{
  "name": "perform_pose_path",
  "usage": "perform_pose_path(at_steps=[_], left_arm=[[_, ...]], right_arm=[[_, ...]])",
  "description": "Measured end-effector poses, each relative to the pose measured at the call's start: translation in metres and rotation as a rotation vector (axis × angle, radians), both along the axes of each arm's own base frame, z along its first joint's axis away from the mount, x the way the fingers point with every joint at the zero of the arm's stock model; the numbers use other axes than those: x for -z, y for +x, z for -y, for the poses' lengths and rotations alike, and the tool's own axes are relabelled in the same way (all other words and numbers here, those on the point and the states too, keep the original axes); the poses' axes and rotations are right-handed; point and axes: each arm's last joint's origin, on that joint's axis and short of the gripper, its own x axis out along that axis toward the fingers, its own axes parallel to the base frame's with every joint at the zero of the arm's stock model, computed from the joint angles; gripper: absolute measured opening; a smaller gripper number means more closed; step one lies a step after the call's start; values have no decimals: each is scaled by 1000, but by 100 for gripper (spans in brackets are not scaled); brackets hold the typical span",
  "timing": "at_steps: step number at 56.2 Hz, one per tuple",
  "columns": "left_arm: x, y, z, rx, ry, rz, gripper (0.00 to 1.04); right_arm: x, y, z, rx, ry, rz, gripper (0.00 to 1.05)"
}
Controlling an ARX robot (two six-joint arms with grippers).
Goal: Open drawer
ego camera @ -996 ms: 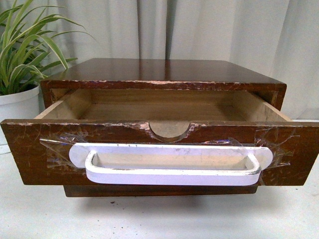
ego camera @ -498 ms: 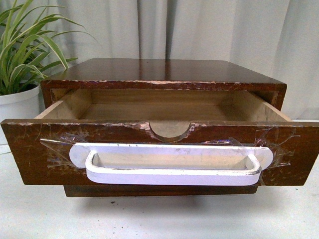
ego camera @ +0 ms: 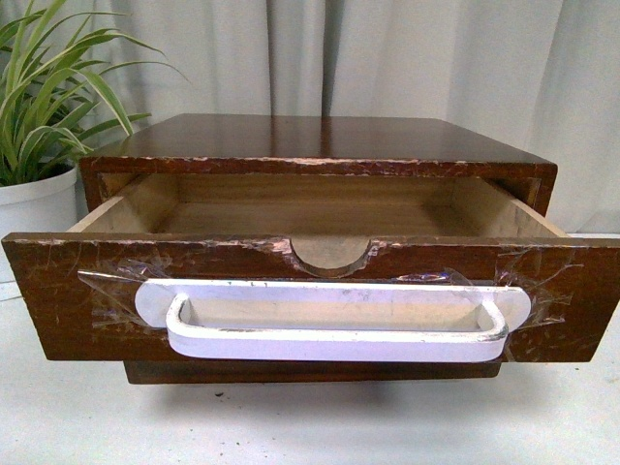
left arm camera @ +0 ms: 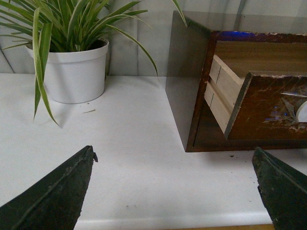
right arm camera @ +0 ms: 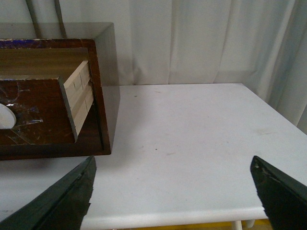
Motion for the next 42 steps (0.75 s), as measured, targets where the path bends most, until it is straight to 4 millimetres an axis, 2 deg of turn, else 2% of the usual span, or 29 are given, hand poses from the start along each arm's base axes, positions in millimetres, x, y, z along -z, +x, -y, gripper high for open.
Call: perform_pose_path(at_steps=[3,42], left_arm=[[0,0,0,0,0,0,98],[0,0,0,0,0,0,98]], right_arm=[[0,0,0,0,0,0,95],[0,0,0,0,0,0,96]])
